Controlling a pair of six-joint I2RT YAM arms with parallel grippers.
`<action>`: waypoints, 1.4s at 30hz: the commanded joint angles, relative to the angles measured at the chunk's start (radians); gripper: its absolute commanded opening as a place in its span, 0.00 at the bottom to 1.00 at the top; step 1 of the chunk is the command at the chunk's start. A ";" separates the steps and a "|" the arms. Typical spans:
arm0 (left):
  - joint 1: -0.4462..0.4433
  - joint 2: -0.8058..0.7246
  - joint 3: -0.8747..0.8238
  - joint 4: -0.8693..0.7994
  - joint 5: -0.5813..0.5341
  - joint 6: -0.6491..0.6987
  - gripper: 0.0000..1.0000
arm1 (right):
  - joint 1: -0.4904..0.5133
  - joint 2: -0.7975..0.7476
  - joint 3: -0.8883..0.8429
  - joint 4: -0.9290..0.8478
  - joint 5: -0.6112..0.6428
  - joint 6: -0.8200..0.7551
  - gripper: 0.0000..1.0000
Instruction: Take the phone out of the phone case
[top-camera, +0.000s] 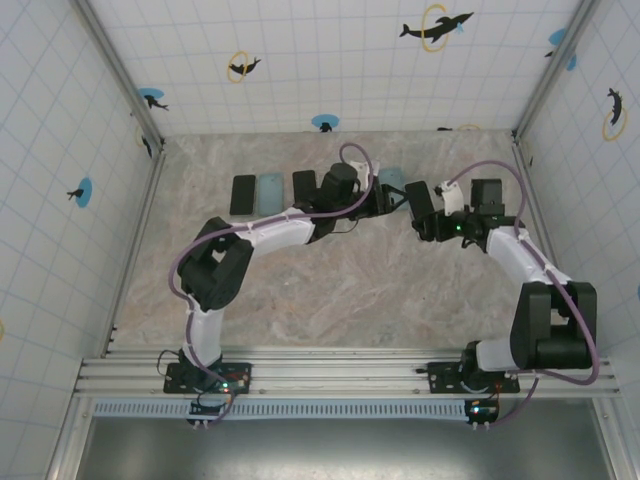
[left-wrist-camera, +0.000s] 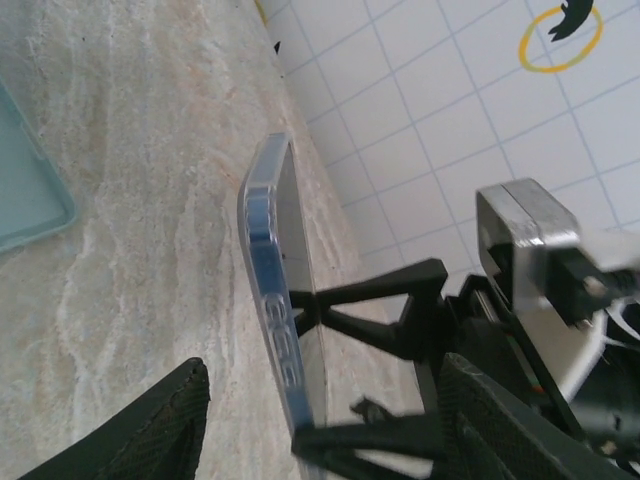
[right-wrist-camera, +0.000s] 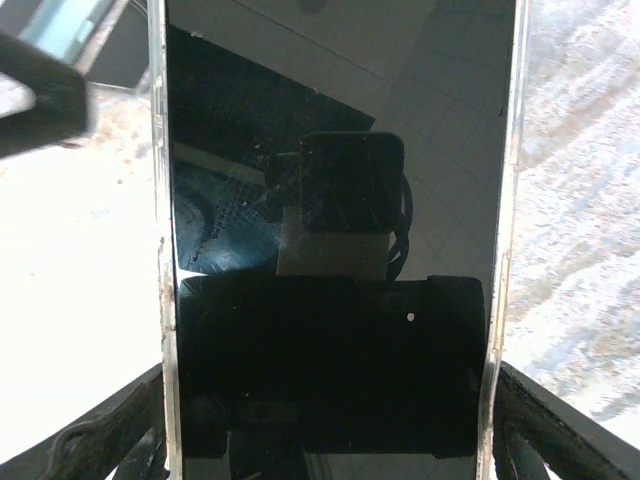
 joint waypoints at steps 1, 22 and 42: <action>-0.003 0.034 0.044 0.022 -0.042 -0.019 0.59 | 0.023 -0.058 -0.020 0.088 -0.040 0.061 0.54; -0.031 0.083 0.116 -0.052 0.010 -0.041 0.21 | 0.117 -0.090 -0.029 0.135 0.004 0.155 0.52; 0.036 0.011 0.131 -0.012 0.035 -0.126 0.09 | 0.121 -0.215 -0.149 0.218 -0.049 0.199 0.93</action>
